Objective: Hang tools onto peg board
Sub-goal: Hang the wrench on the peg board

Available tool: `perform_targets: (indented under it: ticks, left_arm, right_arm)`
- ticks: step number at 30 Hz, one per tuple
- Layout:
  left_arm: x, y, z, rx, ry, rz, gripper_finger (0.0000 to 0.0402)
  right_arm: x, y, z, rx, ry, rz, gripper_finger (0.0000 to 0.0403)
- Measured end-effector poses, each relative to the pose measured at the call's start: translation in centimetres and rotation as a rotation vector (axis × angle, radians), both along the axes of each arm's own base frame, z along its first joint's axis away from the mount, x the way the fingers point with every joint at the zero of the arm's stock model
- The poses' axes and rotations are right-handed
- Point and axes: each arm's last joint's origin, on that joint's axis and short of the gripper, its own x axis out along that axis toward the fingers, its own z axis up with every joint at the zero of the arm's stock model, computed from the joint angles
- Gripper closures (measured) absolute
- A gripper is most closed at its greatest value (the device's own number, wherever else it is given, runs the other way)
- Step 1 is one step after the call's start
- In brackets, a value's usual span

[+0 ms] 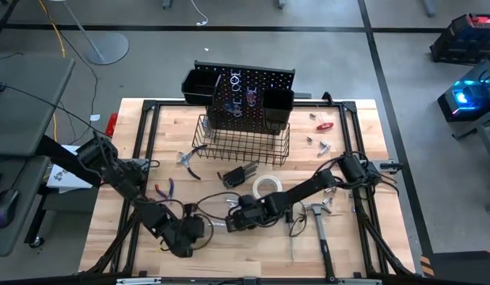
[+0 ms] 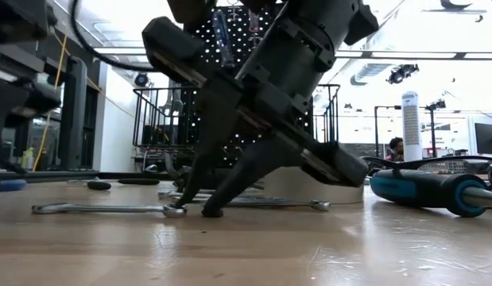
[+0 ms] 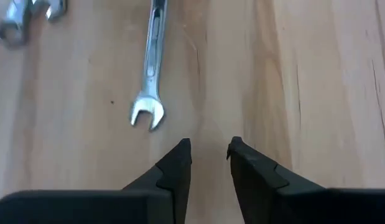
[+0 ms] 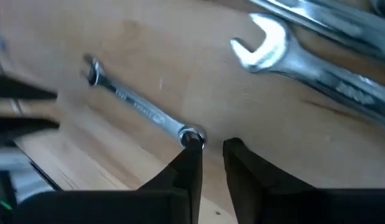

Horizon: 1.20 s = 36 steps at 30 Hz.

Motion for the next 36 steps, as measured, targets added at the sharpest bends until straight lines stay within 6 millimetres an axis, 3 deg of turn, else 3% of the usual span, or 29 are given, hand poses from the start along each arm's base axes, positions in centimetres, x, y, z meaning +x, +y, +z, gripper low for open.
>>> perform_targets:
  ticks: [5,9,14,21,31,36]
  left_arm:
    - [0.6,-0.2,1.2,0.124,-0.030,-0.059,0.0298]
    - [1.0,0.0,1.5,0.199,-0.055,-0.114,0.0297]
    - [1.2,0.4,1.6,0.214,-0.027,-0.100,0.0297]
    - [0.6,0.6,1.4,0.222,0.036,-0.095,0.0297]
    - [-0.6,0.0,1.2,0.191,0.059,-0.031,0.0297]
    - [-1.3,-0.6,1.2,0.151,0.064,-0.008,0.0298]
  right_arm:
    - [0.1,-0.2,0.0,0.177,0.063,-0.235,0.0336]
    - [0.4,-0.2,0.1,0.227,0.059,-0.273,0.0336]
    - [1.3,0.3,1.2,0.173,0.018,-0.163,0.0335]
    - [2.2,0.5,4.5,0.041,0.010,-0.034,0.0335]
    - [2.6,0.3,5.0,-0.098,-0.035,0.121,0.0335]
    - [3.7,0.7,8.4,-0.272,-0.133,0.265,0.0336]
